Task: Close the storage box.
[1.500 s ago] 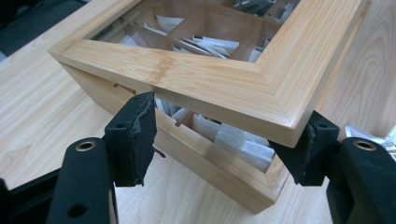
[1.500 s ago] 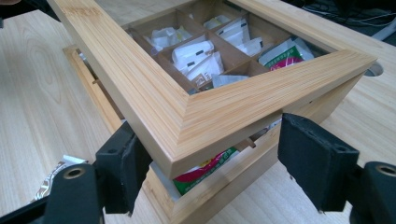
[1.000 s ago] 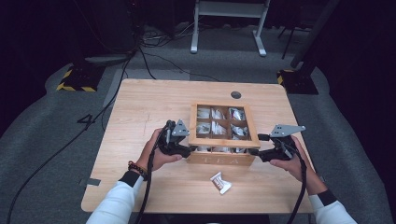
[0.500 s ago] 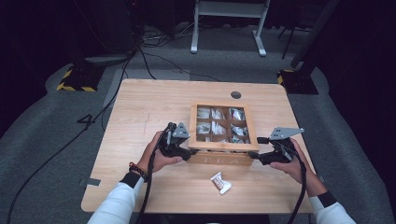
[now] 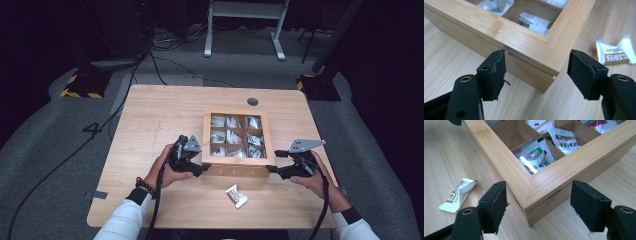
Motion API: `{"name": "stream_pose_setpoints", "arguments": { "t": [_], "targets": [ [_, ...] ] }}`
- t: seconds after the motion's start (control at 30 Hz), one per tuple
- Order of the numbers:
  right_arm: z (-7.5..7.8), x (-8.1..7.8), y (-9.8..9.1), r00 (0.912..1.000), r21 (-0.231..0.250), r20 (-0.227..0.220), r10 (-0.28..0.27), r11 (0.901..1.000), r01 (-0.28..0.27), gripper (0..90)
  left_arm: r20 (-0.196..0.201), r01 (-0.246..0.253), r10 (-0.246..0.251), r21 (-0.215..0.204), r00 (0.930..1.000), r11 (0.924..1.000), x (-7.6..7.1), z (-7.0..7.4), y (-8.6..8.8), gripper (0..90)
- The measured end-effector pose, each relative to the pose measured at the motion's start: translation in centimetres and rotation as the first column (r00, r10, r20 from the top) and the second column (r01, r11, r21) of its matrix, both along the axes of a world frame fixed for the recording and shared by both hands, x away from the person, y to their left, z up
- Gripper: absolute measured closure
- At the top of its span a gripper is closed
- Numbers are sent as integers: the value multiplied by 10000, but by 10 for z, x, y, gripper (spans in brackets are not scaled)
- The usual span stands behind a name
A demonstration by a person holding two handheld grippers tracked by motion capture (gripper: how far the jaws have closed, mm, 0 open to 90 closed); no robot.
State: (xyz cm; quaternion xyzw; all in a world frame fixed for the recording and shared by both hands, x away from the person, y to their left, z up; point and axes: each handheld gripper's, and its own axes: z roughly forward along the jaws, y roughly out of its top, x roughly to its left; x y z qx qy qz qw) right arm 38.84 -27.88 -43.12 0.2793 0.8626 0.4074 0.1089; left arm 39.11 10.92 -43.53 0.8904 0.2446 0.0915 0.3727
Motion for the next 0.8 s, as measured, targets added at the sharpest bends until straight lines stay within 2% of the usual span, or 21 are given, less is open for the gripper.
{"name": "stream_pose_setpoints", "arguments": {
  "t": [0.07,0.37,0.57,0.8],
  "targets": [
    [-1,0,0,10000,0,-7,4,10000,-4,299,51,-35,35,-163,10000,9999,-1,2,2,315],
    [1,-2,-1,9998,42,207,-56,10000,55,304,294,-132,134,-73,9995,9999,-3,5,2,310],
    [9,-4,-4,9986,46,532,-15,10000,13,299,773,-418,410,84,9962,9991,-7,13,5,264],
    [16,-8,-4,9931,-722,1147,226,9973,-143,282,1142,-620,567,433,9918,9971,-9,21,17,200]
  ]
}}
